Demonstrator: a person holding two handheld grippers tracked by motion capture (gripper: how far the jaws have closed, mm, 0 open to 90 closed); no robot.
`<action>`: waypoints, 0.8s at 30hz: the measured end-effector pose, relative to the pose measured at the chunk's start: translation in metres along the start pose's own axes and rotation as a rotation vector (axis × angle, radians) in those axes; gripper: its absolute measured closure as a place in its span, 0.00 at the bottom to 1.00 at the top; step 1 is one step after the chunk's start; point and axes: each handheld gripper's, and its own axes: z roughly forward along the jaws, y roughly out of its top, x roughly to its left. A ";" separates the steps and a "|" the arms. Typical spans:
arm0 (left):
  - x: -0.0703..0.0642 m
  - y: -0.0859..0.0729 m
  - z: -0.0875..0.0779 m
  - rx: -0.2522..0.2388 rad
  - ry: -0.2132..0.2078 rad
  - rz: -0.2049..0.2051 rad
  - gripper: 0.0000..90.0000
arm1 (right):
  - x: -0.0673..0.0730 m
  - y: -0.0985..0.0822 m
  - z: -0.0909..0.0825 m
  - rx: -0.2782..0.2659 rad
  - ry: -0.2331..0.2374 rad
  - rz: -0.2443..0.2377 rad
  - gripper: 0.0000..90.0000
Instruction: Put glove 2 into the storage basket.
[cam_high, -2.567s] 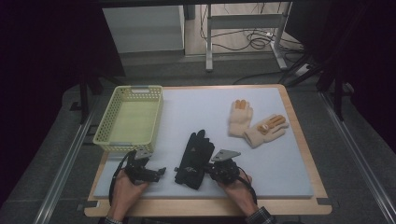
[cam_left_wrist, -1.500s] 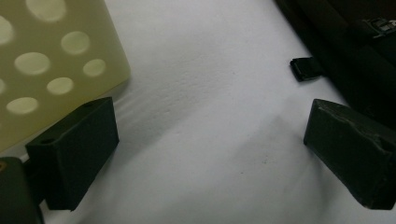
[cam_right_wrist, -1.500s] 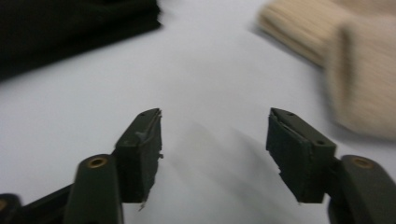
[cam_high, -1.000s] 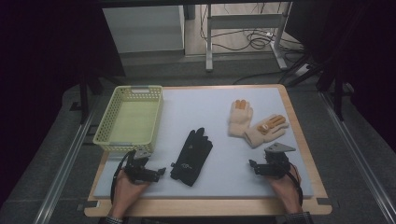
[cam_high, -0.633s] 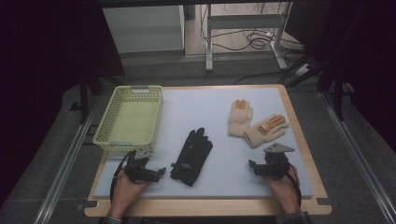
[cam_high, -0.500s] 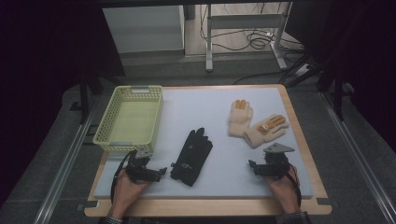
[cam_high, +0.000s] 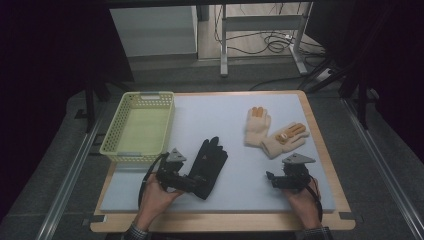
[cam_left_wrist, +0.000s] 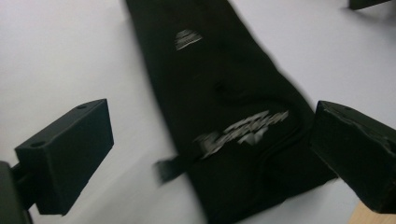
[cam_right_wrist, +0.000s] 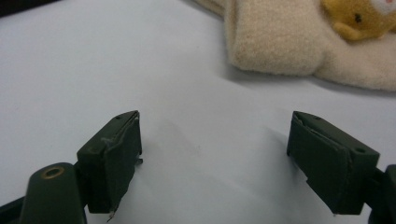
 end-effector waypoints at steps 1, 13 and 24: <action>-0.005 0.002 0.005 0.009 0.002 0.005 0.00 | 0.000 0.000 0.000 0.000 0.000 0.000 0.20; -0.034 0.004 0.050 0.106 0.212 0.076 0.00 | 0.000 0.000 0.000 -0.001 -0.002 -0.003 0.20; 0.015 -0.003 0.042 0.159 0.082 0.037 0.00 | 0.000 0.000 0.000 -0.001 -0.002 -0.003 0.20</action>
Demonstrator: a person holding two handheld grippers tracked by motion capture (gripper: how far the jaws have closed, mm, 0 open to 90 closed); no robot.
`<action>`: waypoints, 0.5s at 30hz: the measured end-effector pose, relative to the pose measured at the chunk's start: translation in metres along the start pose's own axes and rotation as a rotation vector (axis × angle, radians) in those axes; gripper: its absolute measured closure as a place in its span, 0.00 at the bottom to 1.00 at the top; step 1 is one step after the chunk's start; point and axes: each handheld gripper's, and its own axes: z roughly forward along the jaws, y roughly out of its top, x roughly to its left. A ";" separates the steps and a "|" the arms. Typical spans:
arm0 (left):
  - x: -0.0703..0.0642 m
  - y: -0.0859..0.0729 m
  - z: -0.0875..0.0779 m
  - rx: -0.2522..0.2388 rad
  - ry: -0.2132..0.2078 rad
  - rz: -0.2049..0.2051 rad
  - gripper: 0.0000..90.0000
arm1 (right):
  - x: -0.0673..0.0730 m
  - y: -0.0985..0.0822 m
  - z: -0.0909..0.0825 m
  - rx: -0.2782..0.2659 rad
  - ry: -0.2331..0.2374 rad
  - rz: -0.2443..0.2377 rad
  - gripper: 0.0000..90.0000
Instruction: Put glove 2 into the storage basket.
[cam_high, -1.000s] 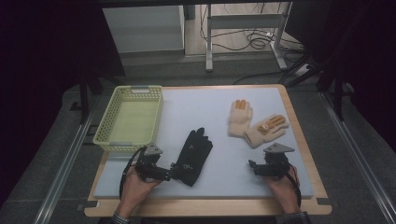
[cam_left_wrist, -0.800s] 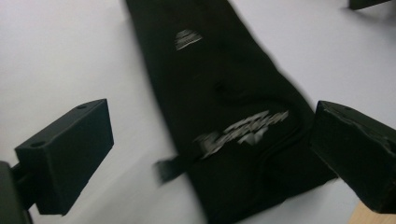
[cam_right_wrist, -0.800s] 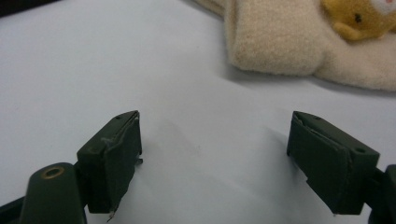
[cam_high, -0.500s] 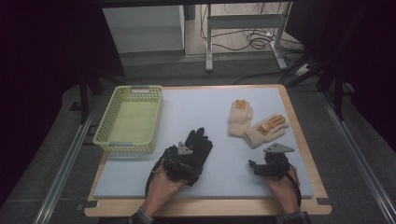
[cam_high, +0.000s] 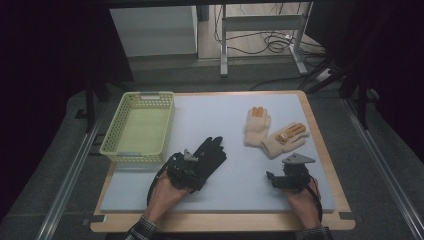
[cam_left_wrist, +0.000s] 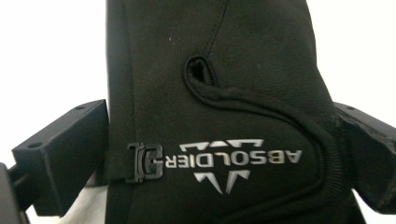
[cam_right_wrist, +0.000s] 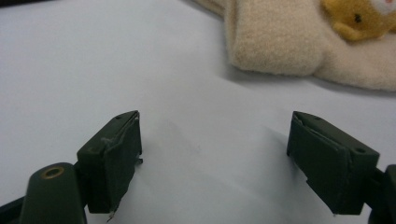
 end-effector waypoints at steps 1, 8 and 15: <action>-0.002 0.002 -0.001 0.015 0.005 0.016 0.00 | 0.000 0.000 0.000 0.000 0.000 0.000 0.20; 0.001 0.008 -0.008 0.055 0.007 0.002 0.23 | 0.000 0.000 0.000 -0.001 -0.002 -0.001 0.20; 0.010 0.010 -0.016 0.046 -0.036 0.003 0.61 | 0.000 0.000 0.000 -0.001 -0.003 -0.002 0.20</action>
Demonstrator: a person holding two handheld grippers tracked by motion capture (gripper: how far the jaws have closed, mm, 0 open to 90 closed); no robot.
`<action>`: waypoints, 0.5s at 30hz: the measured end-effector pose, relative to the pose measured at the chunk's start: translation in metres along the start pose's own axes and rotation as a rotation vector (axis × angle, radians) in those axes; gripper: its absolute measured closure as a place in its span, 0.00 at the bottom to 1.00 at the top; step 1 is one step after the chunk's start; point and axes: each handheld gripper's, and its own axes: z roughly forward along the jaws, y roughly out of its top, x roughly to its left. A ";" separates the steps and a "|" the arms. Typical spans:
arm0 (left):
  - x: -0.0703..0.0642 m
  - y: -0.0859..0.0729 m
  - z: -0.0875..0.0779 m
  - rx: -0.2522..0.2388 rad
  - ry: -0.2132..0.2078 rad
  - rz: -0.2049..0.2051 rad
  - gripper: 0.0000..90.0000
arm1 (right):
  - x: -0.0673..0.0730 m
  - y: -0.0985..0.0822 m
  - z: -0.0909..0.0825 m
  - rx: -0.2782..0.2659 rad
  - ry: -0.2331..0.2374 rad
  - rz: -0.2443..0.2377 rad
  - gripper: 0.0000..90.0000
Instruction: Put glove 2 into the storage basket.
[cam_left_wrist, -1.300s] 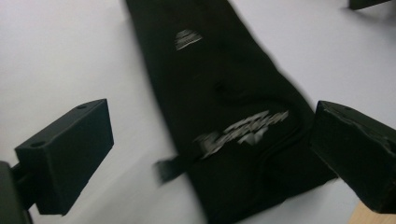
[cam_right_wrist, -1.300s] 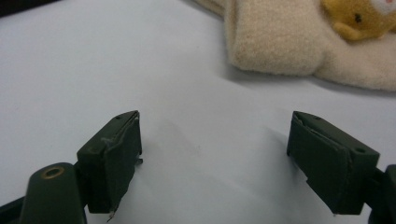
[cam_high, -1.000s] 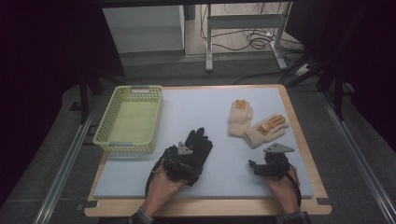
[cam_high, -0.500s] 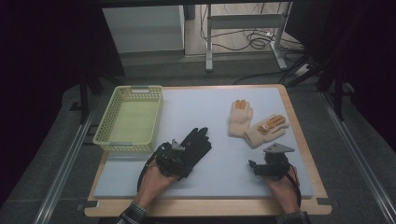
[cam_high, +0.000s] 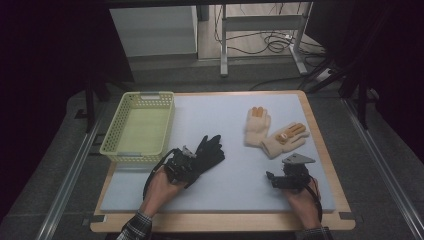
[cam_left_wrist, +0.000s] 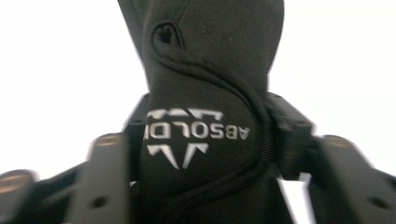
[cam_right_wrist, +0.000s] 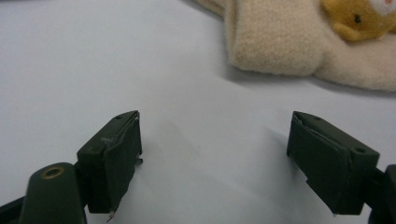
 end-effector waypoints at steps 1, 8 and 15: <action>0.001 0.000 -0.001 -0.006 -0.001 0.001 0.66 | 0.000 0.000 0.000 0.000 -0.001 -0.001 0.20; 0.005 0.007 -0.011 -0.040 0.031 0.018 0.74 | 0.000 0.000 0.000 0.000 0.000 0.000 0.20; 0.008 0.028 -0.039 -0.105 0.049 0.021 0.74 | 0.000 0.000 0.000 0.000 0.001 -0.001 0.20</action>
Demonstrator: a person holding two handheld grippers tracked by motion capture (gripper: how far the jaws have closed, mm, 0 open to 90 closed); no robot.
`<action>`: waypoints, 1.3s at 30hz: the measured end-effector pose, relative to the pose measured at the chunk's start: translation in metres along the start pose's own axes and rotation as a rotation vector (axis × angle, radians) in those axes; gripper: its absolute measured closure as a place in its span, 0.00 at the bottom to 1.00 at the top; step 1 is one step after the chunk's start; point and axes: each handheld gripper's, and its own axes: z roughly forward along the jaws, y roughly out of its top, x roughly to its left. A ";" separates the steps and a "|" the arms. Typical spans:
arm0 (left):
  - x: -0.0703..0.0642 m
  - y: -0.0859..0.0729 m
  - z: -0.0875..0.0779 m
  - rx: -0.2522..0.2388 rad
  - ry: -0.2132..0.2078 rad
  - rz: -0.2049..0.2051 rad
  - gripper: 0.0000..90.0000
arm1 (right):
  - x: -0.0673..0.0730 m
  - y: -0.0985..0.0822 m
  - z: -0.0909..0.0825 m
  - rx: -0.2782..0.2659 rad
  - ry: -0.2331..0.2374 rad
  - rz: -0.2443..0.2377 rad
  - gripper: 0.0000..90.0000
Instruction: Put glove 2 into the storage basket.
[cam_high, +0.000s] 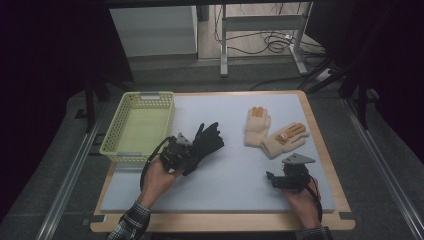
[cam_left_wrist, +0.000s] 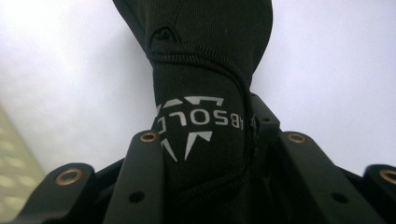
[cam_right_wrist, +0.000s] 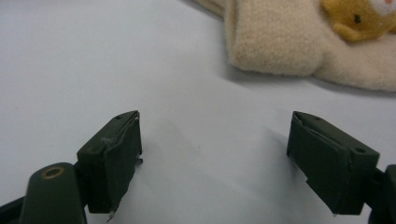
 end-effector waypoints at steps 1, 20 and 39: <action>0.000 0.000 0.000 0.000 0.000 0.000 0.74 | 0.000 0.000 0.000 0.000 0.000 0.000 0.20; 0.063 0.024 -0.051 -0.065 0.155 -0.109 0.73 | 0.000 0.000 0.000 0.000 -0.001 0.001 0.20; 0.166 -0.025 -0.068 0.014 0.314 -0.372 0.71 | 0.000 0.000 0.000 -0.003 -0.004 -0.001 0.20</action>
